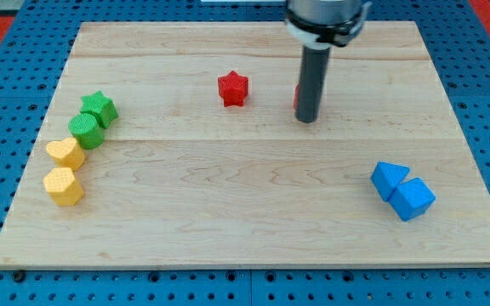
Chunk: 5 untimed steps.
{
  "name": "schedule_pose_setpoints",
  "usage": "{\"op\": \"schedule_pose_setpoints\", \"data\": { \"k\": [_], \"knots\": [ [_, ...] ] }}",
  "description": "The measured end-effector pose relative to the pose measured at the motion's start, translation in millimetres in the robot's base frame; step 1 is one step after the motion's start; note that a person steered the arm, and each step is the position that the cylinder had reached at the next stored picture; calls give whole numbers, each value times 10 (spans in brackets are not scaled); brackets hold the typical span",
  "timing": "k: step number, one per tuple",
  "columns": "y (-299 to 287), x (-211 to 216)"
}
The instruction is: Separate the blue triangle from the blue cube
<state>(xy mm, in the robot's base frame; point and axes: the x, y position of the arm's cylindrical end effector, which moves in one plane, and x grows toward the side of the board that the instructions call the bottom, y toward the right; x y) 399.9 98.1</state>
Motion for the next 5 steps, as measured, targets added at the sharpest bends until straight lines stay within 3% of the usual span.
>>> {"op": "schedule_pose_setpoints", "data": {
  "k": [1, 2, 3, 4, 5],
  "knots": [
    [165, -116],
    [598, 93],
    [1553, 903],
    [1500, 1512],
    [685, 1231]
  ]
}}
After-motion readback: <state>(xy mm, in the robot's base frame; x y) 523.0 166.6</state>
